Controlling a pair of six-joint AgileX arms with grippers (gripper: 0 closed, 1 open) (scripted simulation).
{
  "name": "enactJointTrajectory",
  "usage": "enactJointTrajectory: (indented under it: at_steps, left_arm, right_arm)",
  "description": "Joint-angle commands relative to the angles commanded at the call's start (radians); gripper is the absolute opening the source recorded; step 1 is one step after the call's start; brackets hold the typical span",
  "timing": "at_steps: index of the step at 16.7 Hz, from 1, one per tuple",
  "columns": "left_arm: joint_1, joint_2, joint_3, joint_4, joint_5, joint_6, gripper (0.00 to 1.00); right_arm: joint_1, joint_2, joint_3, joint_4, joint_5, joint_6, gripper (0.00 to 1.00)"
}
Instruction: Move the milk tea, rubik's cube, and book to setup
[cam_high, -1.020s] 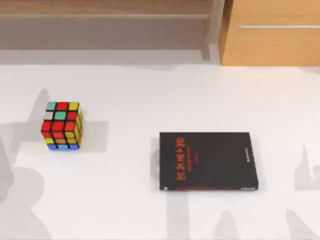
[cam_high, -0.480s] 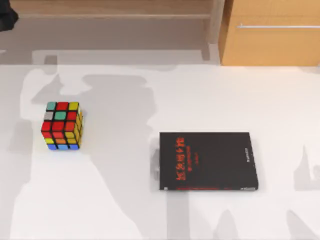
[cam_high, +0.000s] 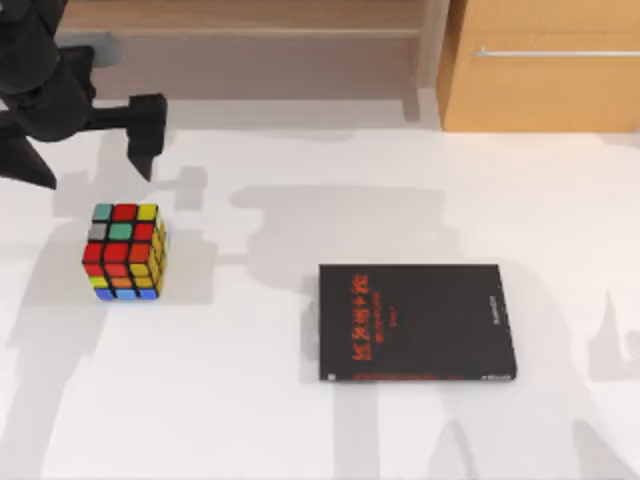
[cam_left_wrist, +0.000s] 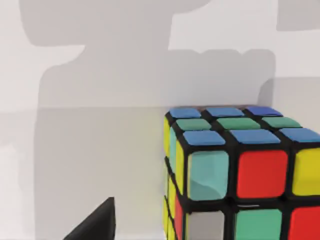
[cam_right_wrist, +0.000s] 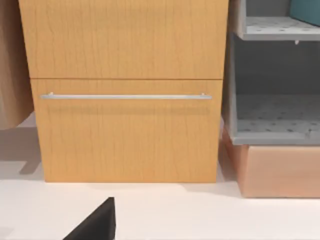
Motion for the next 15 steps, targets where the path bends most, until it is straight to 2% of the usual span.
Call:
enactJointTrajectory:
  at_steps: [3,5,11,15]
  left_arm:
    - [-0.065,0.028,0.039,-0.126,-0.073,-0.048,1.00]
    - [-0.082,0.036,0.050,-0.158,-0.094,-0.063,1.00]
    - [-0.079,0.034,0.044,-0.154,-0.093,-0.062,1.00]
    - [-0.081,0.058,-0.041,-0.043,-0.094,-0.061,1.00]
  right_arm:
    - [0.000,0.000,0.000,0.000,0.000,0.000,1.00]
    - [0.000,0.000,0.000,0.000,0.000,0.000,1.00]
    - [0.000,0.000,0.000,0.000,0.000,0.000,1.00]
    - [0.000,0.000,0.000,0.000,0.000,0.000,1.00]
